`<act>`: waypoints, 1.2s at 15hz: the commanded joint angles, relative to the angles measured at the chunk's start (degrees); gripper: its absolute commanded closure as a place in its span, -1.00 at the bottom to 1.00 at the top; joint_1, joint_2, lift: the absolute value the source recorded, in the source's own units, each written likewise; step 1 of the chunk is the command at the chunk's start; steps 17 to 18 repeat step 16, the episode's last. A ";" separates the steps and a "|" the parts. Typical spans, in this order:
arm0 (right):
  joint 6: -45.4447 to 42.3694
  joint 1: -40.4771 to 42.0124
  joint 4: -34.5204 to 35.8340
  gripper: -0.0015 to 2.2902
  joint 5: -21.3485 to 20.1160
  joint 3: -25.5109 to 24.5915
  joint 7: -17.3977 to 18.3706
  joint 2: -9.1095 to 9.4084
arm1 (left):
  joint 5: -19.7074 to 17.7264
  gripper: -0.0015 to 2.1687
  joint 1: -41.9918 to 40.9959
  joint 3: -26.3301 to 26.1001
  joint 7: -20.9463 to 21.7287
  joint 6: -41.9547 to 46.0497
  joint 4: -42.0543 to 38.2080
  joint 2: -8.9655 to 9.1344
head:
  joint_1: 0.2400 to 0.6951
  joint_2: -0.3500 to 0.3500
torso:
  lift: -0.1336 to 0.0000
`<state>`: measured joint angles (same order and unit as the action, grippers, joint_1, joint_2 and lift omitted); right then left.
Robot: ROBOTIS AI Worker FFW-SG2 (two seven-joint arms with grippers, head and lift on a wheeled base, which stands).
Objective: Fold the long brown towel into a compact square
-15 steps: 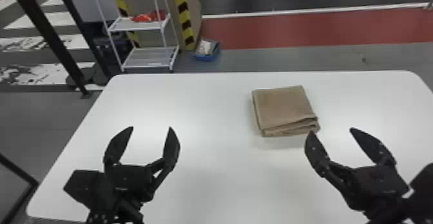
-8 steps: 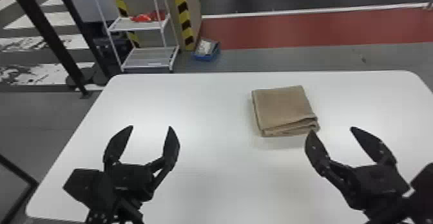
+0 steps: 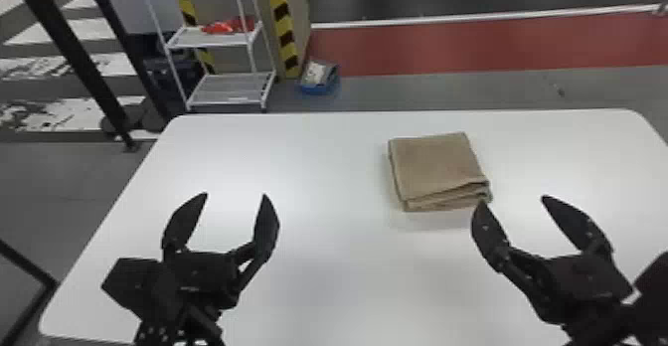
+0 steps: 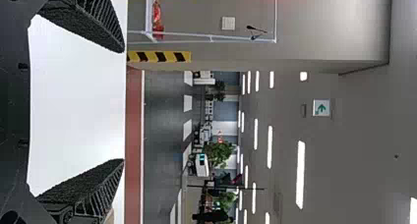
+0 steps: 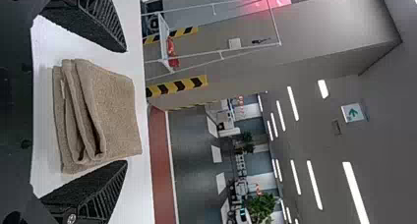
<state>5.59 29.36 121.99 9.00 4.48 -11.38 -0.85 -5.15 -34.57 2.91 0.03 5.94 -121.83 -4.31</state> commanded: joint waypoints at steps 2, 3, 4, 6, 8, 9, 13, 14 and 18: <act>0.00 -0.09 0.00 -0.93 -0.04 0.00 -0.04 -0.03 | -0.03 -0.92 -0.06 -0.01 -0.03 0.07 0.01 0.00 | 1.00 0.44 | -0.79; 0.00 -0.18 0.00 -0.93 -0.04 0.09 -0.04 -0.03 | -0.03 -0.92 -0.06 0.08 -0.03 -0.10 0.01 0.00 | 1.00 0.44 | -0.79; 0.00 -0.18 0.00 -0.93 -0.04 0.09 -0.04 -0.03 | -0.12 -0.92 -0.15 0.08 -0.03 -0.10 0.01 -0.09 | 1.00 0.44 | -0.79; 0.00 -0.18 0.00 -0.93 -0.04 0.09 -0.04 -0.03 | -0.03 -0.92 -0.15 0.08 -0.12 0.07 -0.08 0.00 | 1.00 0.45 | -0.79; 0.00 -0.18 0.00 -0.93 -0.04 0.00 -0.04 -0.03 | -0.03 -0.92 -0.15 0.08 -0.12 -0.10 -0.08 -0.09 | 1.00 0.45 | -0.79; 0.00 -0.18 0.00 -0.93 -0.04 0.00 -0.04 -0.03 | -0.03 -0.92 -0.15 -0.01 -0.12 -0.10 -0.08 -0.09 | 1.00 0.45 | -0.79; 0.00 -0.27 0.00 -0.93 0.05 -0.09 -0.04 -0.03 | -0.12 -0.92 -0.06 -0.01 -0.12 -0.10 -0.08 -0.09 | 1.00 0.44 | -0.79; 0.00 -0.35 0.00 -0.93 0.14 -0.17 -0.04 -0.12 | -0.12 -0.92 -0.06 0.08 -0.03 -0.10 -0.08 -0.09 | 1.00 0.44 | -0.79; 0.00 -0.44 0.00 -0.93 0.23 -0.17 -0.04 -0.12 | -0.21 -0.92 -0.06 0.17 -0.03 -0.10 -0.08 -0.18 | 1.00 0.44 | -0.79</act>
